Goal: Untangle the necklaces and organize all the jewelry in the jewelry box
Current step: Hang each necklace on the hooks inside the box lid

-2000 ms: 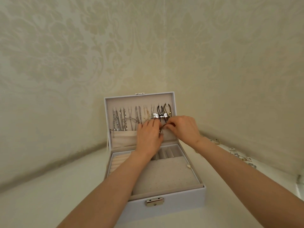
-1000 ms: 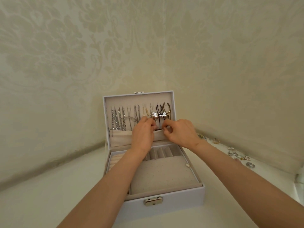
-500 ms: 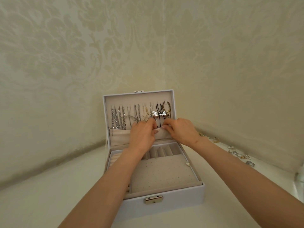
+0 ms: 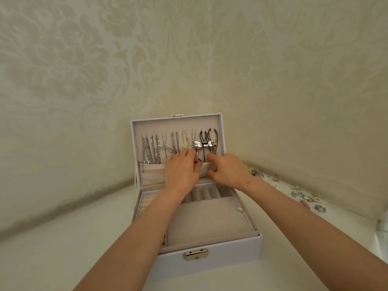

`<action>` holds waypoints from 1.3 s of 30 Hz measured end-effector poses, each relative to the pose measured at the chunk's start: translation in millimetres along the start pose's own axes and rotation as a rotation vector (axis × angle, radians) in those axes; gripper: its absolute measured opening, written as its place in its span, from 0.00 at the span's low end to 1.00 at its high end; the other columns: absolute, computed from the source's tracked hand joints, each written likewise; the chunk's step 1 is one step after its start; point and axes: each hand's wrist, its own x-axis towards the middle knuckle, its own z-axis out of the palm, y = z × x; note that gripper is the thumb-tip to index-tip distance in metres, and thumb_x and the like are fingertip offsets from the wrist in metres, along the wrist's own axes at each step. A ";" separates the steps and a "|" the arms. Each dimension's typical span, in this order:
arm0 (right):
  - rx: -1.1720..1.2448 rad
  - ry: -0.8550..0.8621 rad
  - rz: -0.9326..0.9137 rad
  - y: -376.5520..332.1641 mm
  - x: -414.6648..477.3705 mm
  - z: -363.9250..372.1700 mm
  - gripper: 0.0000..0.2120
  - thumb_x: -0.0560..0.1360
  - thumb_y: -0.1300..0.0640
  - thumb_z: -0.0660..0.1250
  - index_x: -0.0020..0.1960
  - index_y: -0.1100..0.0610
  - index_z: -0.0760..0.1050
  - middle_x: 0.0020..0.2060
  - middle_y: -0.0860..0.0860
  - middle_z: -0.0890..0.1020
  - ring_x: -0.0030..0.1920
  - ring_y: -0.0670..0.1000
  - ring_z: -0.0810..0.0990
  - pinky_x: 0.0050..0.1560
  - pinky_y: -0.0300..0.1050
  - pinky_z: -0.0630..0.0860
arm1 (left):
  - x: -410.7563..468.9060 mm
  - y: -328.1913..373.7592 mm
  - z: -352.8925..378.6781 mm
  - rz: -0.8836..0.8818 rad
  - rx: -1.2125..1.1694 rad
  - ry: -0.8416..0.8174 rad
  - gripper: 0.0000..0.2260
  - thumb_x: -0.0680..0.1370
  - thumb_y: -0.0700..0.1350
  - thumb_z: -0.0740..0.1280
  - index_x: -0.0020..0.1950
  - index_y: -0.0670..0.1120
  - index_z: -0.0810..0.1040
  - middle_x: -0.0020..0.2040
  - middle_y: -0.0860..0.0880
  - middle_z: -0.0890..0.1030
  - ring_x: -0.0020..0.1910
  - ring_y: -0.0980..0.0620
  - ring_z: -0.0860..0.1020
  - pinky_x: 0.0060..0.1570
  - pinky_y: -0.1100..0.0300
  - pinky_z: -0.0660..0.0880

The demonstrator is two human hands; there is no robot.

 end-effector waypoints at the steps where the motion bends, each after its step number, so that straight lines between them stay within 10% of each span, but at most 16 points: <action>1: 0.002 0.001 0.002 -0.5 -0.1 0.1 0.10 0.75 0.57 0.60 0.55 0.57 0.72 0.42 0.58 0.80 0.44 0.60 0.78 0.37 0.45 0.66 | 0.2 -0.3 -0.4 0.010 -0.017 0.003 0.07 0.79 0.50 0.61 0.53 0.50 0.74 0.52 0.53 0.77 0.52 0.51 0.75 0.50 0.57 0.64; 23: 0.182 0.137 0.058 -6.1 -6.5 9.1 0.12 0.77 0.58 0.61 0.59 0.52 0.73 0.30 0.48 0.74 0.33 0.52 0.73 0.38 0.44 0.70 | -0.7 2.5 -3.2 -0.029 -0.101 0.048 0.05 0.78 0.45 0.62 0.52 0.50 0.76 0.52 0.53 0.78 0.56 0.52 0.71 0.54 0.58 0.60; 33: 0.222 0.221 0.373 -2.0 -45.8 6.9 0.13 0.76 0.56 0.64 0.60 0.54 0.70 0.40 0.50 0.79 0.45 0.55 0.79 0.38 0.44 0.67 | -50.6 -11.3 -30.9 -0.050 0.019 -0.079 0.11 0.78 0.44 0.62 0.60 0.48 0.73 0.57 0.49 0.74 0.58 0.49 0.70 0.54 0.58 0.65; 39: 0.151 -0.006 0.526 -5.4 -63.7 1.8 0.19 0.78 0.50 0.61 0.66 0.57 0.68 0.57 0.54 0.79 0.58 0.56 0.76 0.46 0.45 0.68 | -85.1 -32.2 -47.3 -0.185 0.061 -0.164 0.10 0.78 0.45 0.62 0.58 0.47 0.74 0.55 0.47 0.75 0.58 0.46 0.71 0.52 0.56 0.68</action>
